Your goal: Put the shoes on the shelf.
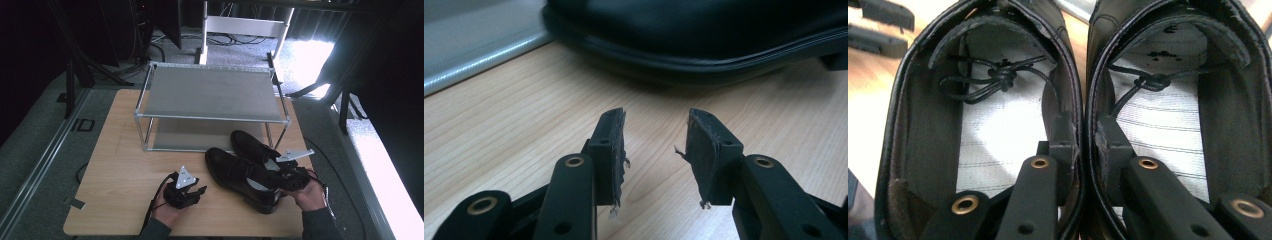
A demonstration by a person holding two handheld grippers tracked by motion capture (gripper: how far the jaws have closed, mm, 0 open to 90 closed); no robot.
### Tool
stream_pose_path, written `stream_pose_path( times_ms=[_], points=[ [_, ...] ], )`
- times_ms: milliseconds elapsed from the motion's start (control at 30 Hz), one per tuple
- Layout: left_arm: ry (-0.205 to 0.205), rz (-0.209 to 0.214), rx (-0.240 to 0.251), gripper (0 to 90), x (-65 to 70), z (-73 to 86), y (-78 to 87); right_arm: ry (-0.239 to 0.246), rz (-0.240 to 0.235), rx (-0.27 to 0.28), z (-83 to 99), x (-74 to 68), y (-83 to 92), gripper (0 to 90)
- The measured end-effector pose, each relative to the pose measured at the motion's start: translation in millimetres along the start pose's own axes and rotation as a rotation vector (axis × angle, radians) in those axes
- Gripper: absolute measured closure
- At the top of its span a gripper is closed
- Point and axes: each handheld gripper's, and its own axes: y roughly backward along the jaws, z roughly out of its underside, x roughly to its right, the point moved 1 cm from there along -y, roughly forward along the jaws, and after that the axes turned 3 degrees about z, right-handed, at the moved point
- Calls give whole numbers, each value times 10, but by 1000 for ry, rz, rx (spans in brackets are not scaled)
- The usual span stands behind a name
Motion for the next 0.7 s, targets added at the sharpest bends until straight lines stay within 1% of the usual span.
stream_pose_path(
  times_ms=[167,200,300,367,467,567,633,700],
  points=[
    [-12,-2,8,587,25,-44,13,17,3,0,-150,-40,-130,805],
    [-14,-2,11,587,26,-55,11,11,3,2,-178,-48,-150,805],
    [-17,1,16,587,33,-97,-1,14,-5,2,-264,-52,-208,804],
    [-19,0,18,588,32,-123,-14,16,2,-3,-347,-70,-266,804],
    [-15,1,29,588,30,-176,-37,14,12,1,-396,-88,-303,804],
    [-8,6,36,588,33,-218,-70,-2,23,12,-440,-101,-337,804],
    [2,12,36,588,35,-244,-106,-6,23,14,-473,-103,-363,803],
    [16,20,41,600,49,-265,-145,-23,30,19,-533,-98,-413,803]
  ],
)
